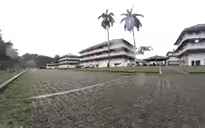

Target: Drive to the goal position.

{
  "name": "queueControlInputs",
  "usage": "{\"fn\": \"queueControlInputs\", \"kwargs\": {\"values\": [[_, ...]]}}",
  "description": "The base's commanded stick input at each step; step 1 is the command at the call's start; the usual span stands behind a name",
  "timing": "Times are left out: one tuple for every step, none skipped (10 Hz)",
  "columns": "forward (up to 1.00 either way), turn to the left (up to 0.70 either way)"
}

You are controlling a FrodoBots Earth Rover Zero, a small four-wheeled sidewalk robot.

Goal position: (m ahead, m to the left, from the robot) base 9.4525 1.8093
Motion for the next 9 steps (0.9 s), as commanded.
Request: {"fn": "queueControlInputs", "kwargs": {"values": [[0.70, 0.00], [0.70, 0.00], [0.70, 0.00], [0.70, 0.00], [0.70, 0.00], [0.70, 0.00], [0.70, 0.00], [0.70, 0.00], [0.70, 0.00]]}}
